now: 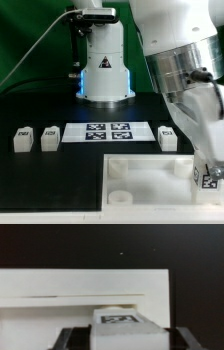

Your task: Assemble one leg

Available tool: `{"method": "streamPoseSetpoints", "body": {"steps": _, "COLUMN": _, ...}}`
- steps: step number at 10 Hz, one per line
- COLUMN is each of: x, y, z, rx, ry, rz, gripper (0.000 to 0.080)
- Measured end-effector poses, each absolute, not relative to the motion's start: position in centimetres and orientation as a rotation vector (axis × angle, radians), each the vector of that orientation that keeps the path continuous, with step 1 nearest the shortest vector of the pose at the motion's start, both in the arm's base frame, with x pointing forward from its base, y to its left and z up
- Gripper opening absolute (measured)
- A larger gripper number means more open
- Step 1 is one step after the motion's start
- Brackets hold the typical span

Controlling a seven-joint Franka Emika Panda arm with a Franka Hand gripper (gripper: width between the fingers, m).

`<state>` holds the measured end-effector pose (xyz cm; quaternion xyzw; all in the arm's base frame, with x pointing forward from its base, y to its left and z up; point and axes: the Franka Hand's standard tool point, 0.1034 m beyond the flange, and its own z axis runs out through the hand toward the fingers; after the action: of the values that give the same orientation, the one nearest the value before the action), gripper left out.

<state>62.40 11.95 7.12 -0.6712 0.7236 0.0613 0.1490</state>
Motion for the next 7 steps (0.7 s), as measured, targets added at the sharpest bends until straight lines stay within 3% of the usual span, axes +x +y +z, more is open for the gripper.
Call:
{"method": "streamPoseSetpoints", "body": {"steps": 4, "x": 62.21, "y": 12.22, "z": 6.99, "rx": -1.805, "ry": 2.199, "rz": 0.206, "gripper": 0.0299}}
{"method": "streamPoseSetpoints", "body": {"steps": 5, "x": 62.20, "y": 12.24, "z": 6.98, "rx": -1.805, "ry": 2.199, "rz": 0.206, "gripper": 0.0496}}
{"method": "streamPoseSetpoints", "body": {"steps": 6, "x": 62.20, "y": 12.25, "z": 6.98, "rx": -1.806, "ry": 2.198, "rz": 0.206, "gripper": 0.0600}}
{"method": "streamPoseSetpoints", "body": {"steps": 7, "x": 62.20, "y": 12.25, "z": 6.98, "rx": -1.840, "ry": 2.168, "rz": 0.199, "gripper": 0.0634}}
